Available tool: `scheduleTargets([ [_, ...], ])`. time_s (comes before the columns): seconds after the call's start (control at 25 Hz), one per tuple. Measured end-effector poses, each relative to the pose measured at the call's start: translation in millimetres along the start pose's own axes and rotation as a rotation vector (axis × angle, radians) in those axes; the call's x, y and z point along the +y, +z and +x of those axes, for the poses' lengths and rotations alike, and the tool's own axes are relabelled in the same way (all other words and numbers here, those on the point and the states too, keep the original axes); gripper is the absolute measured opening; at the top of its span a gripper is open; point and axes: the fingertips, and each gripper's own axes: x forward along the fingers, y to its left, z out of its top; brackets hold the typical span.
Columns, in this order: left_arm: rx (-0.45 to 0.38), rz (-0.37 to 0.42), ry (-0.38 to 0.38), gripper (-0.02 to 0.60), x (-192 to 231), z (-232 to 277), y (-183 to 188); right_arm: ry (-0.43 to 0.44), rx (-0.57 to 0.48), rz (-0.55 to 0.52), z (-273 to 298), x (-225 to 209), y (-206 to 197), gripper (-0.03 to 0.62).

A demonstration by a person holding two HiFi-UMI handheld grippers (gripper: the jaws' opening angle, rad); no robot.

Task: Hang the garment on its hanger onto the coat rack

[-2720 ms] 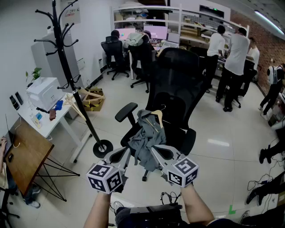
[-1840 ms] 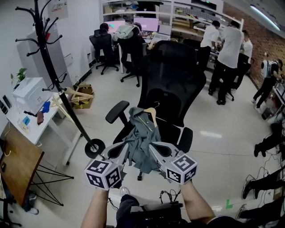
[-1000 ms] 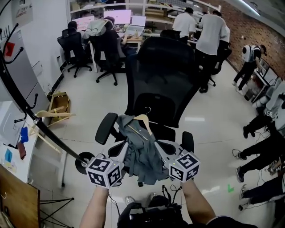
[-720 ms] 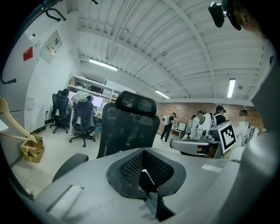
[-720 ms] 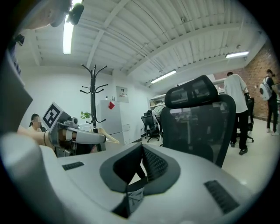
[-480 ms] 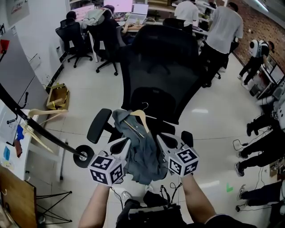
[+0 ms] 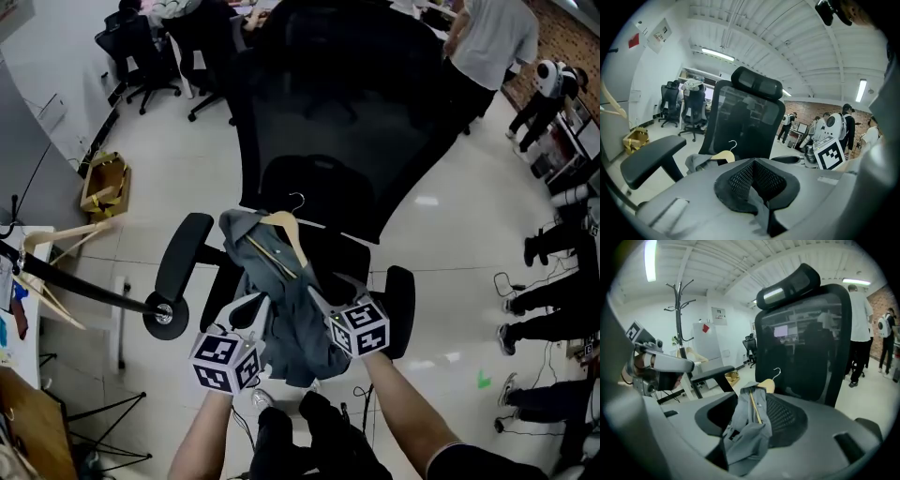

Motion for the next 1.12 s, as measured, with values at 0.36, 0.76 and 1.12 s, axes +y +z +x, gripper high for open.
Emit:
scheduleTargets([
  [0.36, 0.091, -0.036, 0.010, 0.002, 37, 45, -72, -0.042, 0.131, 0.027, 102, -38, -86, 0.258],
  [0.76, 0.135, -0.069, 0.006, 0.002, 53, 66, -112, -0.064, 0.172, 0.064, 164, -57, -123, 0.258],
  [1.12, 0.141, -0.101, 0.016, 0.002, 66, 58, -122, -0.066, 0.196, -0.036, 180, -55, -129, 0.060],
])
